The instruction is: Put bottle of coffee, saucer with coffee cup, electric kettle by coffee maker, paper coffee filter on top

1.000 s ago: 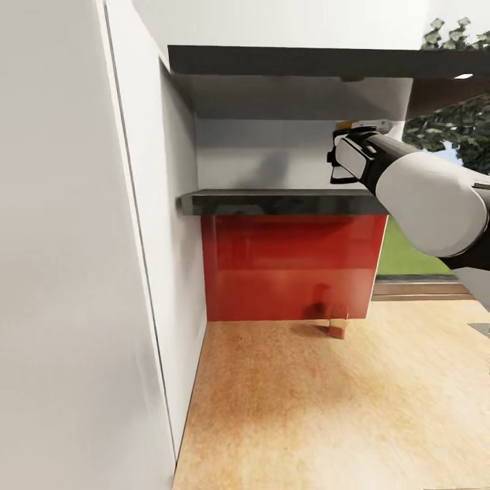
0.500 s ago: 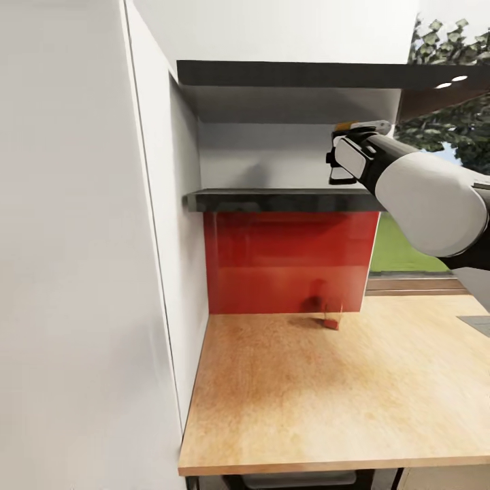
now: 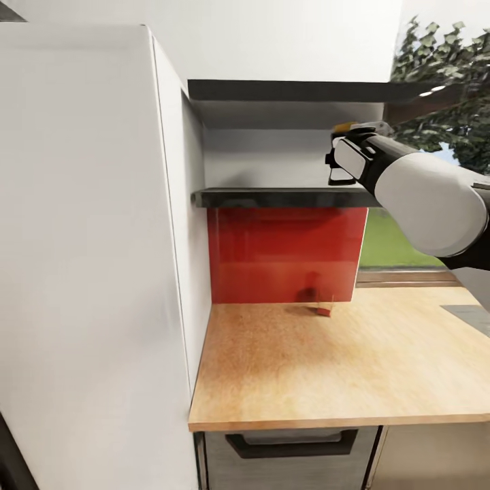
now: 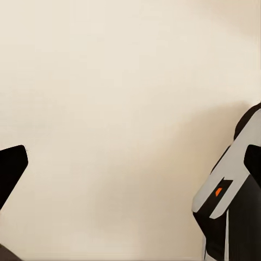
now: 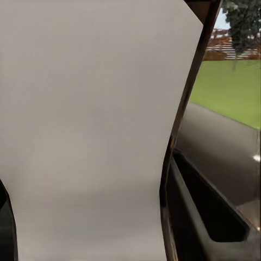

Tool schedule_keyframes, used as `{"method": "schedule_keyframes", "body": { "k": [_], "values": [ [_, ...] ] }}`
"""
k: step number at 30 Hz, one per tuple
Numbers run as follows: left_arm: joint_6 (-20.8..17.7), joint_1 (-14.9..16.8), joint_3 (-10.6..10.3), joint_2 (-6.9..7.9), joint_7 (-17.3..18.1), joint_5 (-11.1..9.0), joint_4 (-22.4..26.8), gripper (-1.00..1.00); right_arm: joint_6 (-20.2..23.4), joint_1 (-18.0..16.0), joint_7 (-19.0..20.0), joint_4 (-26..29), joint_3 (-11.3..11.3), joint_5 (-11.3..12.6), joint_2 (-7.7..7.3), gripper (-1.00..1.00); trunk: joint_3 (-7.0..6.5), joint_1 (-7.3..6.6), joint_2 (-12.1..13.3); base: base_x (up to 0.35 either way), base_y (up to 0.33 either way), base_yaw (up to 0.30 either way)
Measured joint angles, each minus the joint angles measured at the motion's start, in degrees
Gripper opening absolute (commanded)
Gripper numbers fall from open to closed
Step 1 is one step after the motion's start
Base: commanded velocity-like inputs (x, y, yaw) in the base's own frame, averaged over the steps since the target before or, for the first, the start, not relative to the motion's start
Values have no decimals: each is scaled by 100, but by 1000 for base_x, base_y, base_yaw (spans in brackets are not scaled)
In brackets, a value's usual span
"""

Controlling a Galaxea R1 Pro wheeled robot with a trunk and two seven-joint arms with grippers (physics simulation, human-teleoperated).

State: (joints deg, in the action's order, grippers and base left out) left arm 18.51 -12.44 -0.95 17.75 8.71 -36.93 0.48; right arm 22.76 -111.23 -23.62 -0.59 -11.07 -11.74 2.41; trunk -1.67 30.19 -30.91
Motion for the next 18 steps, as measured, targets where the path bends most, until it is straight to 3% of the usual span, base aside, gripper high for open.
{"method": "schedule_keyframes", "body": {
  "k": [18],
  "values": [
    [0, 0, 0, -9, 0, 0, 3, 100, -59, 2, 10, -74, -7, 6, -13, -100, 0, 0, 0, -310, 0, 0]
  ]
}}
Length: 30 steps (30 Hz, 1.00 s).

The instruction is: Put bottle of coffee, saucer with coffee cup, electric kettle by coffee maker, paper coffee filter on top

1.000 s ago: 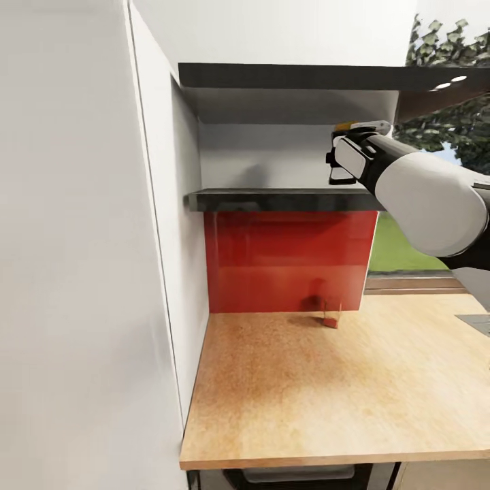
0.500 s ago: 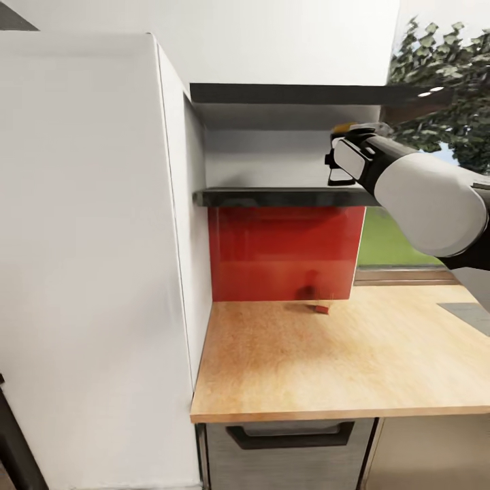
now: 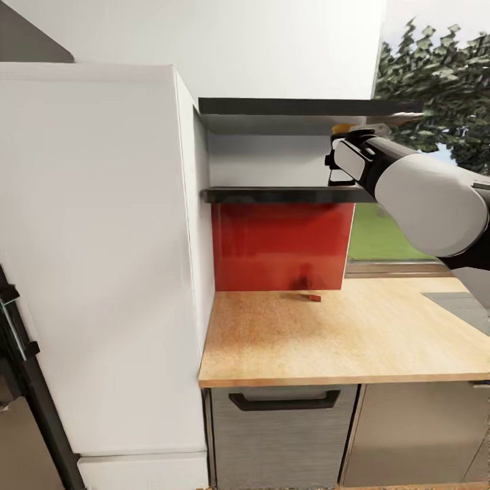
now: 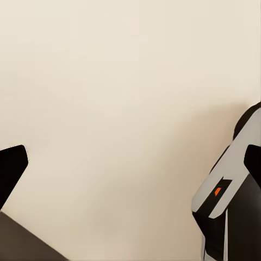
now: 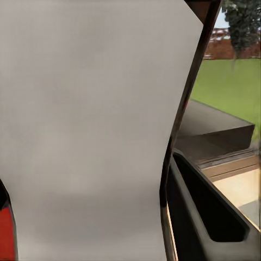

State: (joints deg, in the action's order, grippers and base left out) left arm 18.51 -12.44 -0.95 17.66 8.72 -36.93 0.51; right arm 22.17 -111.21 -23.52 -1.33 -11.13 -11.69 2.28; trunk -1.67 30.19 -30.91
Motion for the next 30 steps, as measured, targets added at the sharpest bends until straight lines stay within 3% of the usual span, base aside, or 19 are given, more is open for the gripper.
{"method": "schedule_keyframes", "body": {
  "k": [15, 18, 20, 24, 30],
  "values": [
    [-8, 0, 0, -7, 1, 4, 5, 100, 323, 0, 469, -61, -10, 14, -43, -100, 0, -1, -1, -285, 0, 0],
    [-9, 0, 0, -8, 1, 8, 5, 100, 715, 0, 685, -67, -20, 179, -51, -100, 1, -2, -2, -54, 0, 0],
    [-8, 0, -3, -9, 0, 10, 5, 100, 1379, 2, 981, -71, -41, 523, -56, -100, 1, -3, -1, -10, 0, 0],
    [-9, 0, -25, -9, 1, 17, 5, 100, 1906, 68, 1344, -71, -16, 603, -49, -100, 1, -3, 0, -3, 0, 0],
    [-9, 0, -31, -9, 1, 49, 8, 100, 2372, 479, 2040, -74, 6, 614, -42, -100, 2, -3, 1, 0, 0, 0]
  ]
}}
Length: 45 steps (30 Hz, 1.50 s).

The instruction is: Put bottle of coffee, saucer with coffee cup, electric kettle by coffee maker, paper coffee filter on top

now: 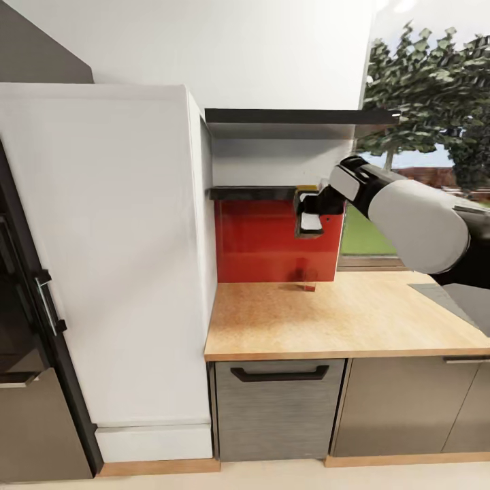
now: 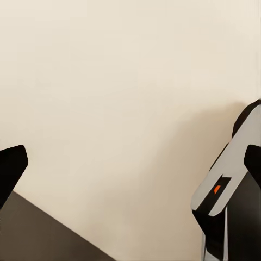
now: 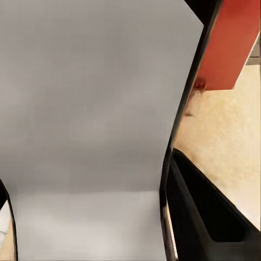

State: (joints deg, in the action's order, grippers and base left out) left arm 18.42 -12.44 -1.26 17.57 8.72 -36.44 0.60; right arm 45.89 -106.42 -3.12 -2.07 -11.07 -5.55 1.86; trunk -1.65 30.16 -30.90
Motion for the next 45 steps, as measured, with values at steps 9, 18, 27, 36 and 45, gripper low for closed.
{"method": "schedule_keyframes", "body": {
  "k": [9, 18, 27, 36, 45],
  "values": [
    [5, 0, 14, 0, 0, 144, 11, 100, 32, 1179, 137, 1, 29, -38, 2, -100, -1, 0, 1, 0, 0, 0],
    [58, 2, -7, -126, -1, 175, 26, 100, -588, 2636, 98, 9, 29, -87, -65, -100, -1, -1, -3, 0, 0, 0],
    [77, 3, -49, -271, 0, 696, 253, 100, -1775, 4234, 87, -5, 97, -174, -688, -100, 0, 0, -1, 0, 0, 0],
    [83, 7, -48, -299, 1, 974, 670, 100, -2873, 5820, 110, -2, 67, -539, -765, -100, 0, 0, 0, 0, 0, 0],
    [109, 1, -43, -330, 33, 1061, 1395, 100, -4139, 6931, 103, 0, 56, -561, -1048, -100, 0, -1, -2, 0, 0, 0]
  ]
}}
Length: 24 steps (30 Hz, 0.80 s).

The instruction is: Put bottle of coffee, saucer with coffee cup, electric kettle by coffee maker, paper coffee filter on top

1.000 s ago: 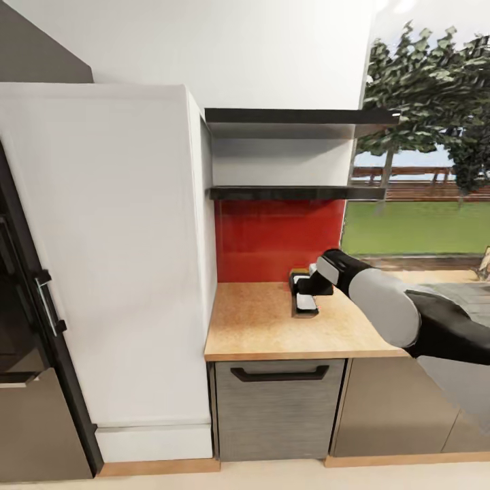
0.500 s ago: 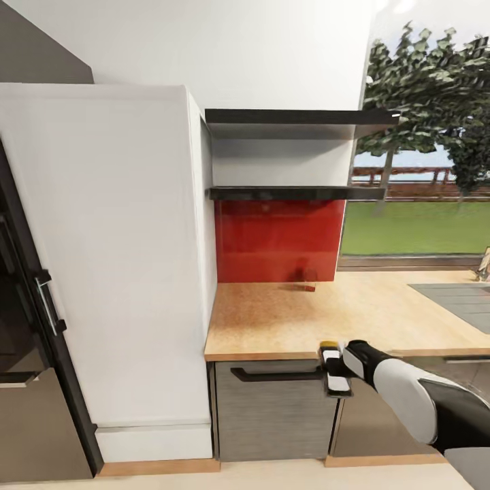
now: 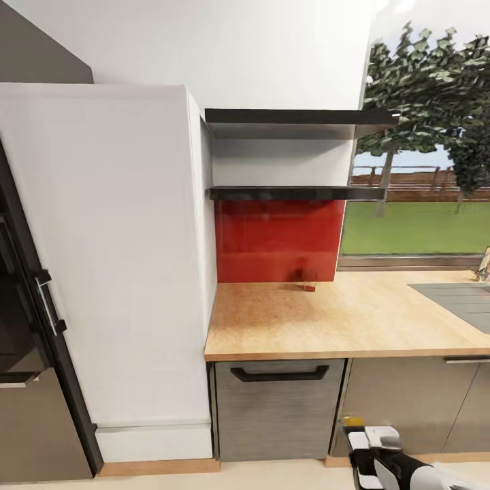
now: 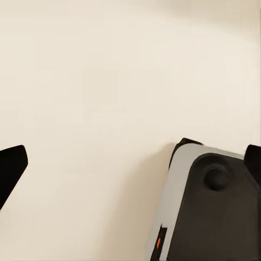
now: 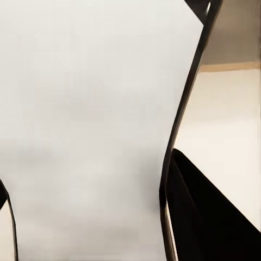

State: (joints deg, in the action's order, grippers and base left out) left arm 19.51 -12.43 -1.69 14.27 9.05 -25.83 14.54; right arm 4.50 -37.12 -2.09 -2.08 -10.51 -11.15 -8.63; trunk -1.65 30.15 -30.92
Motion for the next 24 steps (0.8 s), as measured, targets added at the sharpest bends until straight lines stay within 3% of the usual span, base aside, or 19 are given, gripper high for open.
{"method": "schedule_keyframes", "body": {
  "k": [4, 7, 16, 18, 21, 22, 23, 24],
  "values": [
    [-3, 1, 14, -6, 4, -27, 251, 100, -637, 576, 2, 7, -8, 4, -115, -100, 0, 0, 1, 0, 0, 0],
    [-46, -1, 16, -104, -11, -33, 497, 100, -1116, 935, 7, 13, -12, 2, -218, -100, 0, 0, 0, 0, 0, 0],
    [-123, -1, 54, -310, -30, -102, 775, 100, -1467, 1348, 17, 17, -13, -18, -368, -100, -1, 0, 0, 0, 0, 0],
    [-127, -1, 63, -403, -13, -450, 822, 100, -1500, 1378, 19, 17, -11, -136, -503, -100, -1, 0, 0, 0, 0, 0],
    [-128, -2, 54, -553, 14, -862, 806, 100, -1521, 1385, 22, 17, 3, -280, -506, -100, -1, 0, 0, 0, 0, 0],
    [-63, 2, 36, -840, 33, -1087, 793, 100, -1817, 1654, 22, 115, 14, -358, -415, -100, -3, 0, -1, 0, 0, 0],
    [-8, 1, 28, -988, 32, -1077, 787, 100, -1874, 1753, 5, -103, 15, -349, -371, -100, 0, 0, 1, 0, 0, 0],
    [29, 2, 32, -1002, 31, -1087, 778, 100, -1893, 1760, 1, -19, 6, -345, -355, -100, 0, 1, 1, 59, -152, 0]
  ]
}}
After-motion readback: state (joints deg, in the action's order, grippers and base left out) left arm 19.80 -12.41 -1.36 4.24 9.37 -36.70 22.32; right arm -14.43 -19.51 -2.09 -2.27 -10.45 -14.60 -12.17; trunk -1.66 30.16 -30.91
